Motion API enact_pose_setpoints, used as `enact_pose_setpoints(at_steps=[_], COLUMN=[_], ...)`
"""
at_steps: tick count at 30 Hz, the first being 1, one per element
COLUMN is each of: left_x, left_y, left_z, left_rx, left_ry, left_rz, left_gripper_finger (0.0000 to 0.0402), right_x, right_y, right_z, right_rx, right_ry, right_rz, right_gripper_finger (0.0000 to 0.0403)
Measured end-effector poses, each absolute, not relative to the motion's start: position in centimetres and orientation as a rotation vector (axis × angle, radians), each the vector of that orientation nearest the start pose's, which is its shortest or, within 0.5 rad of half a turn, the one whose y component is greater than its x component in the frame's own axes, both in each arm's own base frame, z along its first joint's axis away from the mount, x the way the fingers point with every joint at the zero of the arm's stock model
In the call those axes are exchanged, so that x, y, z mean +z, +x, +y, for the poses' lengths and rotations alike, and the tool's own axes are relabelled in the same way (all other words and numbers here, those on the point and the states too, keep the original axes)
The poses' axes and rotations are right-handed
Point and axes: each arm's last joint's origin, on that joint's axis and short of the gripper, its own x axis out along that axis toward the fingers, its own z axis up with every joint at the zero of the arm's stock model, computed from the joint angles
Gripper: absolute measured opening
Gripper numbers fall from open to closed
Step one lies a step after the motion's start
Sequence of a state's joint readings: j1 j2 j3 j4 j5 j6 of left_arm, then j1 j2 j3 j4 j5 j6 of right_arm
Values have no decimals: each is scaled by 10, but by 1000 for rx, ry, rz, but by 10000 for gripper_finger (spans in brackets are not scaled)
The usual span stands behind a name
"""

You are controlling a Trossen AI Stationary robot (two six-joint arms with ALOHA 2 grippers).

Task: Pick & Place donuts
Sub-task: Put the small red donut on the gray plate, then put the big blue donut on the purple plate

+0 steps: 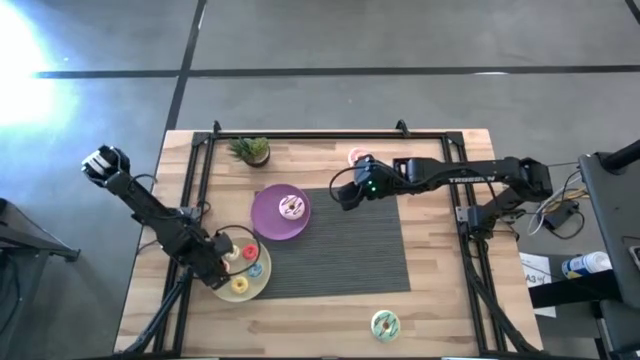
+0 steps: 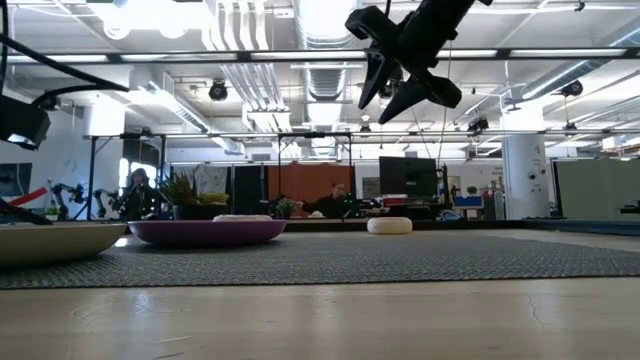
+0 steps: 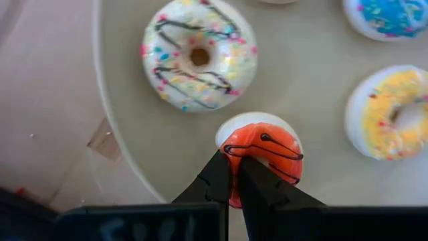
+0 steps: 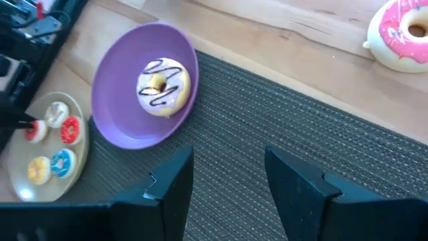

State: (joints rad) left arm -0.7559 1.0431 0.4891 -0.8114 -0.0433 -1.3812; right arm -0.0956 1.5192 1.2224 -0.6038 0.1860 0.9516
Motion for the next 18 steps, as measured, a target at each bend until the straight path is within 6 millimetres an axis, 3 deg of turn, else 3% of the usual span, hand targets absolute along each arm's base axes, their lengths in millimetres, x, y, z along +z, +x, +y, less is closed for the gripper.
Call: enact_pose_setpoints(at_steps=[4, 9, 14, 18], left_x=[158, 162, 169, 179], left_y=[107, 109, 111, 111], left_z=[-99, -101, -104, -104], left_rx=[377, 372, 351, 352], left_ry=[-615, -629, -652, -627], left_rz=[1363, 1357, 1369, 1399], left_gripper_finger=[15, 65, 112, 128], right_x=[279, 279, 279, 279], right_y=[315, 315, 315, 315], right_z=[-36, -36, -36, -36], right_rx=[-663, -661, -657, -643], right_ry=[840, 833, 823, 812], right_rz=[697, 699, 702, 711], right_gripper_finger=[175, 175, 176, 176])
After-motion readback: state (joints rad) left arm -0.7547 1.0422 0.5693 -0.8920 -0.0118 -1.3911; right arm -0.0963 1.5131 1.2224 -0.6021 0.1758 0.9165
